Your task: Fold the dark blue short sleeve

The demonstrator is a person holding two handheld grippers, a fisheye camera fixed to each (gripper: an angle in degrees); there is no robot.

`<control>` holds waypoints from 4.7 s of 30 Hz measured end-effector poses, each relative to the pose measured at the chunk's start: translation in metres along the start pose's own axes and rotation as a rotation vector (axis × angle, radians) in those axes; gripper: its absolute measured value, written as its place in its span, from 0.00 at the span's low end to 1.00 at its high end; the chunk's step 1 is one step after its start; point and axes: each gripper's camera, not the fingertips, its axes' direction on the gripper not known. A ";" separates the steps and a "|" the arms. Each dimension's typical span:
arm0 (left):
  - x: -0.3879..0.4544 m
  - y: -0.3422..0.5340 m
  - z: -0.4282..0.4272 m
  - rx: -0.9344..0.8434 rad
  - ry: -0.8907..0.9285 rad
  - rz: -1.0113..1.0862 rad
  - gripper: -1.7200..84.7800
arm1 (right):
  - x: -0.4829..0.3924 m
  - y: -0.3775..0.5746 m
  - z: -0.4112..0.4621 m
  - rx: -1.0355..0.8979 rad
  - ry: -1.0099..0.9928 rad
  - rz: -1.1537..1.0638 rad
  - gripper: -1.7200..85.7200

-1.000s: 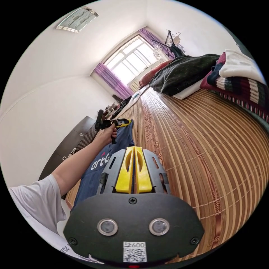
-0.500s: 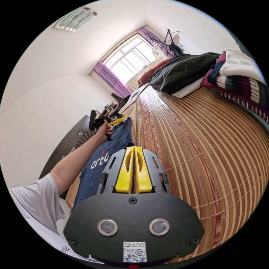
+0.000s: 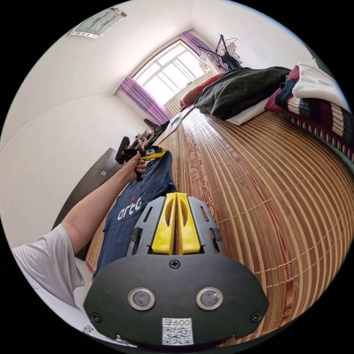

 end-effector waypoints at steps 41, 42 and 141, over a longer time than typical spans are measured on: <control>0.145 -0.008 0.014 -0.073 -0.325 0.241 0.02 | 0.005 -0.006 -0.001 -0.044 -0.017 0.001 0.01; 0.159 0.000 -0.002 0.020 -0.416 0.264 0.02 | 0.006 -0.006 -0.001 -0.043 -0.017 0.006 0.01; 0.247 -0.016 -0.008 0.074 -0.615 0.139 0.03 | -0.010 -0.002 0.023 -0.077 -0.006 -0.014 0.01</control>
